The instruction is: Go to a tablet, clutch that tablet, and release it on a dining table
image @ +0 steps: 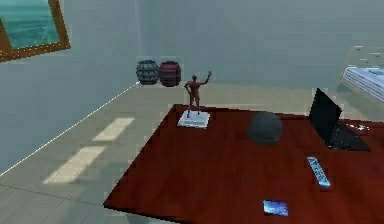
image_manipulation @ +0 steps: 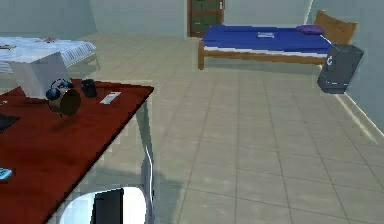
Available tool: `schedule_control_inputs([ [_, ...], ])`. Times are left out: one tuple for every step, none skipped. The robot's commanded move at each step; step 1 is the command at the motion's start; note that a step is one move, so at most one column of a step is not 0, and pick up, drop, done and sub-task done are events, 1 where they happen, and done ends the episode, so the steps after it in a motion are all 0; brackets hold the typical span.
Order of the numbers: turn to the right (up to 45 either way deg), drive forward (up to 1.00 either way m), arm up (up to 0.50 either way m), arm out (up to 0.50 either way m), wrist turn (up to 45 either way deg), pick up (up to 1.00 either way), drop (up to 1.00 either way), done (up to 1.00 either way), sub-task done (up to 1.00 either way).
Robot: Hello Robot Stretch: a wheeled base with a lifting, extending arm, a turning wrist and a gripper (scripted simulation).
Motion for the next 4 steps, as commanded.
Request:
schedule_control_inputs([
  [-30.0,0.00,0.00,0.00,0.0,0.00,0.00,0.00,0.00],
  [0.0,0.00,0.50,0.00,0.0,0.00,0.00,0.00,0.00],
  [0.0,0.00,0.16,0.00,0.0,0.00,0.00,0.00,0.00],
  [0.0,0.00,0.00,0.16,0.0,0.00,0.00,0.00,0.00],
])
